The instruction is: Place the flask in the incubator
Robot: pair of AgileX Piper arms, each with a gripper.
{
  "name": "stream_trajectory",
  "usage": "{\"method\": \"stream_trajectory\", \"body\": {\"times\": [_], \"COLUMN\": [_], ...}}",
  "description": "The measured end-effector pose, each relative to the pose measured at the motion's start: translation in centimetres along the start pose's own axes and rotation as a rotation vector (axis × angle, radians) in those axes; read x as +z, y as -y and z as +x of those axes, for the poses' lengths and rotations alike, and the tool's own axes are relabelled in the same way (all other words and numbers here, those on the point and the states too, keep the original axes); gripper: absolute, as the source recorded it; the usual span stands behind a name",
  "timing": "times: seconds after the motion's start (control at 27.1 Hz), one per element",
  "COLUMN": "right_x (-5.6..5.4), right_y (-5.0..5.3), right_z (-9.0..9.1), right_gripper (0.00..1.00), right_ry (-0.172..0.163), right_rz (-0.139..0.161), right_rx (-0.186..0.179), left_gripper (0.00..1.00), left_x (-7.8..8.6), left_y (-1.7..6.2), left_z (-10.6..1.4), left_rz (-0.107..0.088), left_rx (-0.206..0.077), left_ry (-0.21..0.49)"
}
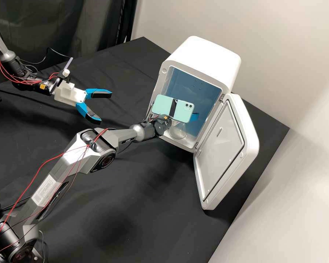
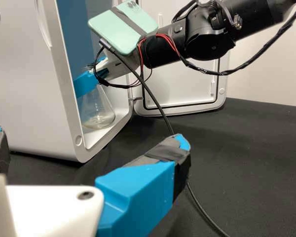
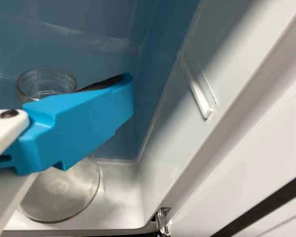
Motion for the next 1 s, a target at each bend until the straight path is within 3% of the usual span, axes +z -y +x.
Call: {"method": "stream_trajectory", "body": {"times": [0.78, 1.0], "right_x": [-0.11, -0.10], "right_y": [-0.04, 0.31], "right_z": [0.00, -0.14], "right_gripper": [1.00, 1.00], "right_ry": [-0.012, -0.043], "right_rz": [0.005, 0.050], "right_rx": [0.004, 0.006], "left_gripper": [1.00, 1.00], "left_x": [0.00, 0.00], "left_y": [0.00, 0.00], "left_z": [0.00, 0.00], "left_rz": [0.000, 0.000], "left_rx": [0.000, 0.000], "left_ry": [0.000, 0.000]}}
